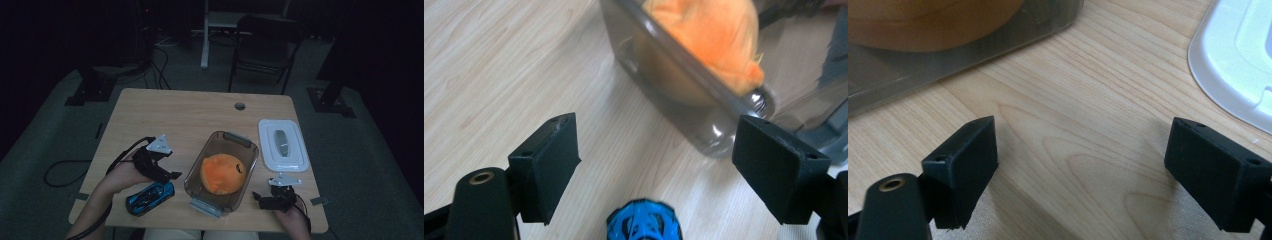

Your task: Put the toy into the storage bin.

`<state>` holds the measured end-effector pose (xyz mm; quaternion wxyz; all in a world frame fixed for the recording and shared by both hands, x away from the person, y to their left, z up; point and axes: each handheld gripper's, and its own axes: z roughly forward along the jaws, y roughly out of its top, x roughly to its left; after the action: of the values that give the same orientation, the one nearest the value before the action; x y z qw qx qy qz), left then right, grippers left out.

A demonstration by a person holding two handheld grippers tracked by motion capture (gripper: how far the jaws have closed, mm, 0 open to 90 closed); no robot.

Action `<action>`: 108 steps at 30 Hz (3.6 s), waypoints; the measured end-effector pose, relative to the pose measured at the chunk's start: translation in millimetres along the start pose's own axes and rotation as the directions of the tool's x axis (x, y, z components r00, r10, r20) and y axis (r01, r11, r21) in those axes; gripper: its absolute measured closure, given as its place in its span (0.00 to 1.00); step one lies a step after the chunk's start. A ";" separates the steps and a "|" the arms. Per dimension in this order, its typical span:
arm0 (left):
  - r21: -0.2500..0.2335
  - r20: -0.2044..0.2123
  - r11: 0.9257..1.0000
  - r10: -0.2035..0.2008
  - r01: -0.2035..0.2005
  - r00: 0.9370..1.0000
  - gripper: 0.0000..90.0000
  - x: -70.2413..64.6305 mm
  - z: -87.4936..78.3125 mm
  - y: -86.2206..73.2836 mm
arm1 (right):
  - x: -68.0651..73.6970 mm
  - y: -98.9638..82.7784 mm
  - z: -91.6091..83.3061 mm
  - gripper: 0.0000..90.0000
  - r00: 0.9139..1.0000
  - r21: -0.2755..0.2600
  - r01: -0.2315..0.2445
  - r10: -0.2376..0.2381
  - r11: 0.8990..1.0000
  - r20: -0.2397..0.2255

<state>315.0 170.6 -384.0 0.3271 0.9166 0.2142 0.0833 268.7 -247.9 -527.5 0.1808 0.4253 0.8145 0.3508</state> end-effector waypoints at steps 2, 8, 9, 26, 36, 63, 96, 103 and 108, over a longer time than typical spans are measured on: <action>-0.001 0.000 1.000 -0.003 0.003 1.000 0.22 0.3 0.4 -4.7 | 0.1 0.0 0.0 0.15 1.000 0.000 -0.001 0.001 1.000 0.000; 0.005 0.011 1.000 -0.010 0.010 1.000 0.22 -0.1 1.3 -18.8 | 0.1 0.2 0.2 0.15 1.000 0.001 -0.001 0.001 1.000 0.000; 0.003 0.012 1.000 -0.014 0.014 1.000 0.22 -0.6 1.4 -21.1 | 0.1 0.2 0.2 0.15 1.000 0.001 -0.002 0.002 1.000 0.000; 0.036 -0.042 0.995 -0.090 0.092 0.995 0.22 -6.9 0.6 -75.3 | 0.1 0.4 0.4 0.15 1.000 0.000 -0.001 0.001 1.000 0.001; 0.060 -0.076 0.990 -0.121 0.125 0.990 0.22 -10.0 8.0 -103.4 | 0.0 0.3 0.4 0.15 1.000 0.000 0.000 0.000 1.000 0.001; 0.180 -0.109 0.970 -0.144 0.162 0.984 0.22 -22.5 42.2 -122.9 | 0.0 0.4 0.5 0.15 1.000 0.000 0.000 0.000 1.000 0.001; 0.153 -0.124 0.954 -0.239 0.257 0.963 0.32 -1.1 30.8 -111.9 | 17.9 7.4 1.4 0.14 0.998 -0.008 0.039 -0.039 0.999 -0.057; 0.130 -0.137 0.953 -0.257 0.274 0.957 0.32 6.0 25.1 -108.8 | 30.8 16.4 5.3 0.14 0.994 -0.018 0.071 -0.072 0.997 -0.080; 0.127 -0.148 0.954 -0.252 0.272 0.956 0.32 7.1 22.1 -105.9 | 37.9 22.6 9.3 0.14 0.993 -0.025 0.089 -0.091 0.996 -0.078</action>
<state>292.0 234.8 -468.3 0.2528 0.8940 0.3605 0.0829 265.3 -204.1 -517.3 0.1685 0.3719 0.8355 0.3677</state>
